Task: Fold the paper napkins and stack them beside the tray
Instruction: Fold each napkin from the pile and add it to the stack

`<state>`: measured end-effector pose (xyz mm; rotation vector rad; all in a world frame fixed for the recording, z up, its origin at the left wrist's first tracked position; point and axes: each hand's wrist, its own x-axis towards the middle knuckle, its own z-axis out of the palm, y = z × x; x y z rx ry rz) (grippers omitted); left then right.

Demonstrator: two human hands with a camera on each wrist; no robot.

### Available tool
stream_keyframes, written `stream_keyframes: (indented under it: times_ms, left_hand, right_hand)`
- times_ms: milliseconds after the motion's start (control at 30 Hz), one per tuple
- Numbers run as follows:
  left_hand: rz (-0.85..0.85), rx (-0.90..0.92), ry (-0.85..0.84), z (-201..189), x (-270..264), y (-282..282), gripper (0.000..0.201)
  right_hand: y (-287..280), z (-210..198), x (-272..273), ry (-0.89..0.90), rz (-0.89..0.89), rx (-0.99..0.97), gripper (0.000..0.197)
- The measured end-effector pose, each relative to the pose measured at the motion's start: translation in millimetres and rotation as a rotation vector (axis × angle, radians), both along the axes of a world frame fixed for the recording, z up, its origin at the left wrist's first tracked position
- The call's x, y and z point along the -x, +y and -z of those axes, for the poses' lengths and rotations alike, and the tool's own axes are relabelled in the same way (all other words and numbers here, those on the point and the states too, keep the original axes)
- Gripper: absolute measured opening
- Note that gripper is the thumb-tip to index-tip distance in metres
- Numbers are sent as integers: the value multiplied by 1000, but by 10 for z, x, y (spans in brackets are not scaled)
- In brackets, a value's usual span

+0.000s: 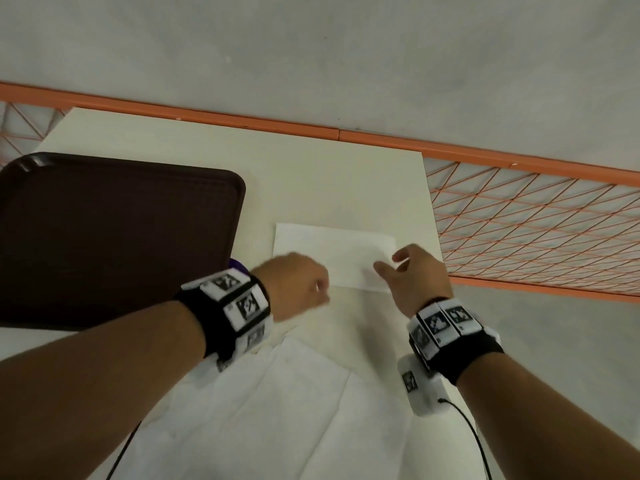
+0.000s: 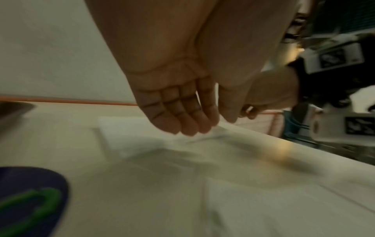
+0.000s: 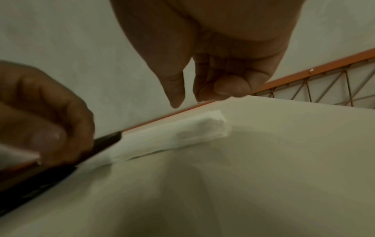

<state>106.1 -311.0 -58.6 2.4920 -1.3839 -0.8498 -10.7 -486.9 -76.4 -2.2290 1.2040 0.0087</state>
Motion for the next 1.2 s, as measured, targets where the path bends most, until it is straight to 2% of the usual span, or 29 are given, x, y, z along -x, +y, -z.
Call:
stream_keyframes:
  times_ms: [67,200,333,433,567,633,767,900,1000,1100,1200]
  left_hand:
    - [185,-102,48,-7,308,57,32]
    - [379,-192,49,59,816,160,48]
    - [511,-228,-95,107,1122,306,55]
    - [549,-248,-175,97,1210,361,50]
    - [473,-257,-129,19,1248,331,29]
    - [447,-248,-97,-36,1260,353,18]
    - [359,-192,41,-262,1222,556,14]
    - [216,5,192,-581,1110,869,15]
    - [37,143,241,-645,992,1064,14]
    - [-89,200,238,-535,913,1212,12]
    - [-180,245,229,-389,892,1314,13]
  right_hand:
    - [192,-50,264,12,-24,-29,25]
    - [668,-60,905,55,-64,-89,16]
    - [1171,33,1498,167,-172,-171,13]
    - [1430,109,1724,215,-261,-180,15]
    - [1567,97,1807,116,-232,-106,34]
    - [1603,75,1838,59,-191,-54,35]
    - [1648,17,1922,-173,-61,-18,37]
    - [1687,-30,1992,-413,140,-279,55]
    - [1732,-48,2031,-544,82,-566,60]
    - [1826,-73,2039,-532,-7,-760,46]
    - [1908,-10,2048,-465,-13,-767,30]
